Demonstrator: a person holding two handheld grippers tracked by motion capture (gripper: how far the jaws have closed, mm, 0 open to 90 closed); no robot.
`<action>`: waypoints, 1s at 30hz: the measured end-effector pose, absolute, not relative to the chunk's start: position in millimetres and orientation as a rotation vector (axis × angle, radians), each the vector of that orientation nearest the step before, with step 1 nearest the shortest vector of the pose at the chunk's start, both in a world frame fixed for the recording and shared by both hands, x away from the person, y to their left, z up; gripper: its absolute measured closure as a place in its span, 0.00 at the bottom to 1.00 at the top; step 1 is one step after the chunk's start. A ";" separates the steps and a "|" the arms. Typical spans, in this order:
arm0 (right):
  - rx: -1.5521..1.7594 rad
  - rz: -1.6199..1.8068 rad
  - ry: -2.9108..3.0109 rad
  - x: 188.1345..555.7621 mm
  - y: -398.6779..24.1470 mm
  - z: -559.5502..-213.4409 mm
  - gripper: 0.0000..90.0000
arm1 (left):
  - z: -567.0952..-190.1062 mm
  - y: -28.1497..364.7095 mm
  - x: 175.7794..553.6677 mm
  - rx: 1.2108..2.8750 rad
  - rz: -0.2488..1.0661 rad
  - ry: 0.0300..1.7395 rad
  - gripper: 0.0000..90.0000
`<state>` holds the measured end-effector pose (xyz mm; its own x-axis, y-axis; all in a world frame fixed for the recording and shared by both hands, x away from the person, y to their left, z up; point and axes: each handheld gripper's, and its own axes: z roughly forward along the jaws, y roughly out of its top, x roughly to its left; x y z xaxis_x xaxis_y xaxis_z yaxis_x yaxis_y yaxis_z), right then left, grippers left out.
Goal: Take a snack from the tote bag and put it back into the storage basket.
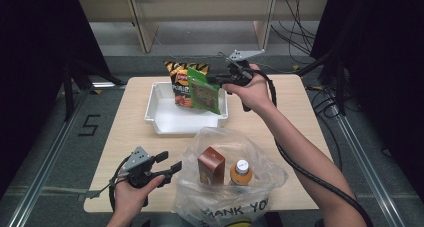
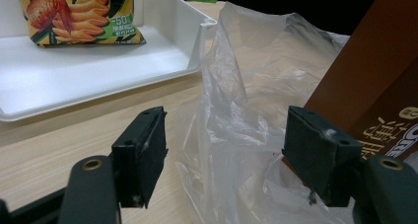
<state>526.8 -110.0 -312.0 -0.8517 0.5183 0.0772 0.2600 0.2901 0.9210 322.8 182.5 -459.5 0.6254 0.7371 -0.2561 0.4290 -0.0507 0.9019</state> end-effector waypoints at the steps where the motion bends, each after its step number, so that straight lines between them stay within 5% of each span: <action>1: 0.714 1.597 2.328 527.6 -109.7 -312.5 1.00 | -459.6 182.5 322.9 1.682 0.329 0.968 0.35; 30: 0.725 1.563 2.334 542.0 -95.4 -321.4 1.00 | -459.3 182.3 323.0 1.682 0.327 0.963 0.36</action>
<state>542.0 -95.4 -321.4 -0.8480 0.5248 0.0738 0.2682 0.3048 0.9139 323.0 182.3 -459.3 0.6291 0.7342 -0.2553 0.4273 -0.0523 0.9026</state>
